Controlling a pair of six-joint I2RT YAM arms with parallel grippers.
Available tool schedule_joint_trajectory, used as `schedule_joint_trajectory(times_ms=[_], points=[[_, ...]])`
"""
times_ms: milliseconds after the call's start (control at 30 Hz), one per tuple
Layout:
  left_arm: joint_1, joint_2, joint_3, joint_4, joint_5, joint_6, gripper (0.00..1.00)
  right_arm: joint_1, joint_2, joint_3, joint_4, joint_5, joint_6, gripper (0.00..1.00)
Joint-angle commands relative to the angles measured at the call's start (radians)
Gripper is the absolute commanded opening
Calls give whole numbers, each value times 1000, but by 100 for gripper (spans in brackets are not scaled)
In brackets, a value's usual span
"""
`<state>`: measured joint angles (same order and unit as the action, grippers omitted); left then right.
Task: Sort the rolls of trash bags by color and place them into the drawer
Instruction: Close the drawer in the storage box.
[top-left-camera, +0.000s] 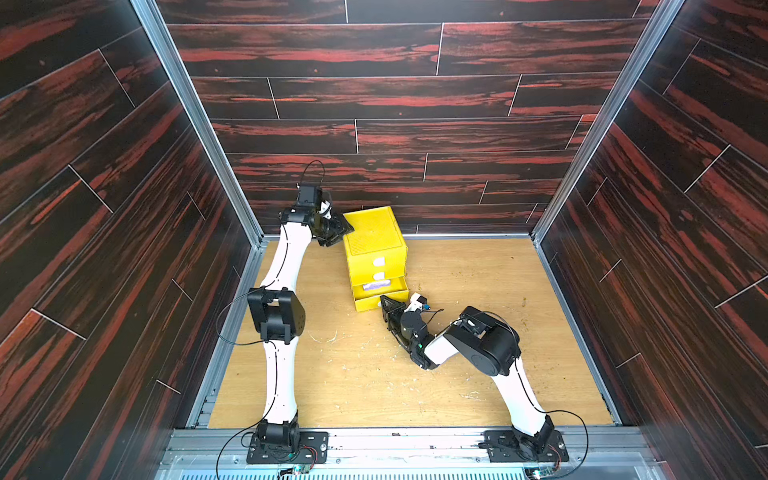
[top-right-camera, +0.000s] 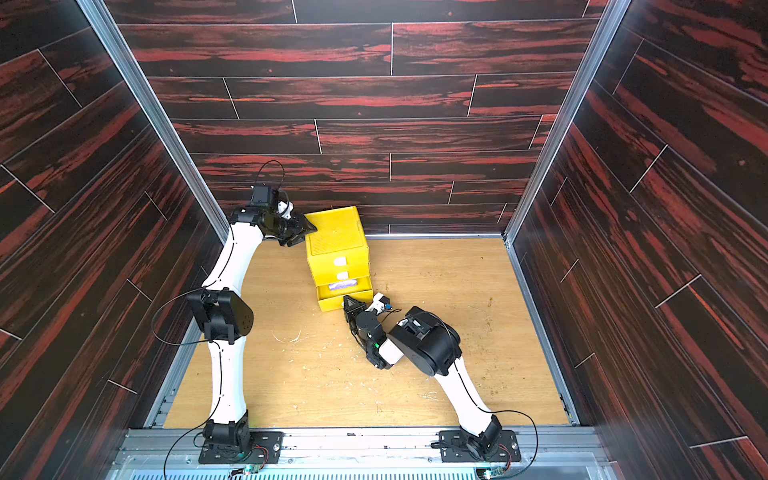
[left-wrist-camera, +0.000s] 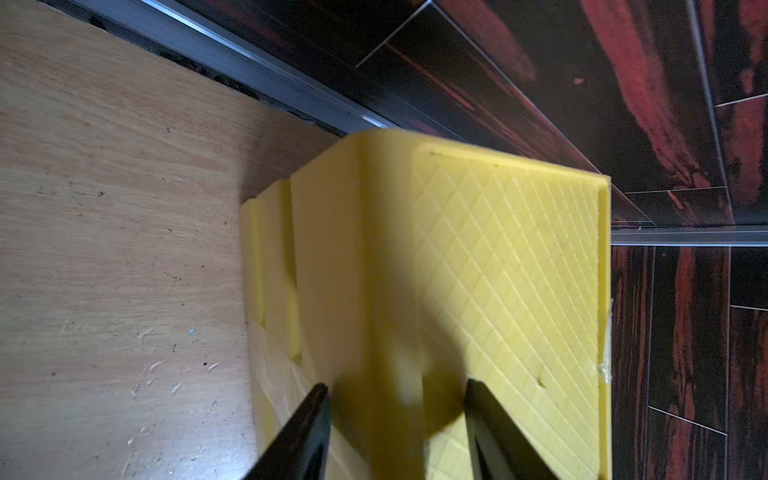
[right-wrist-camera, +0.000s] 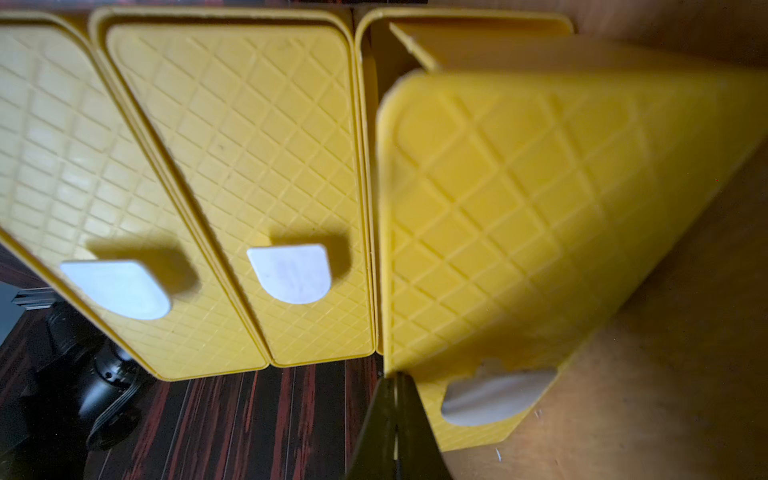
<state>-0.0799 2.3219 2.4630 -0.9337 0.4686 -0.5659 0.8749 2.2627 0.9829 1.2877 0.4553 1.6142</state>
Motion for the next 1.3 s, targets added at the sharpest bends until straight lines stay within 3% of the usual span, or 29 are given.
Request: schedule_joint_trajectory(times_ms=[0, 533, 1267], points=[[-19, 41, -7, -128, 8, 12, 55, -12, 38, 47, -46, -8, -19, 8], [-24, 44, -9, -128, 12, 12, 55, -38, 103, 199, -170, -32, -2, 8], [-29, 37, -16, -131, 12, 17, 54, -57, 131, 261, -212, -59, -10, 8]])
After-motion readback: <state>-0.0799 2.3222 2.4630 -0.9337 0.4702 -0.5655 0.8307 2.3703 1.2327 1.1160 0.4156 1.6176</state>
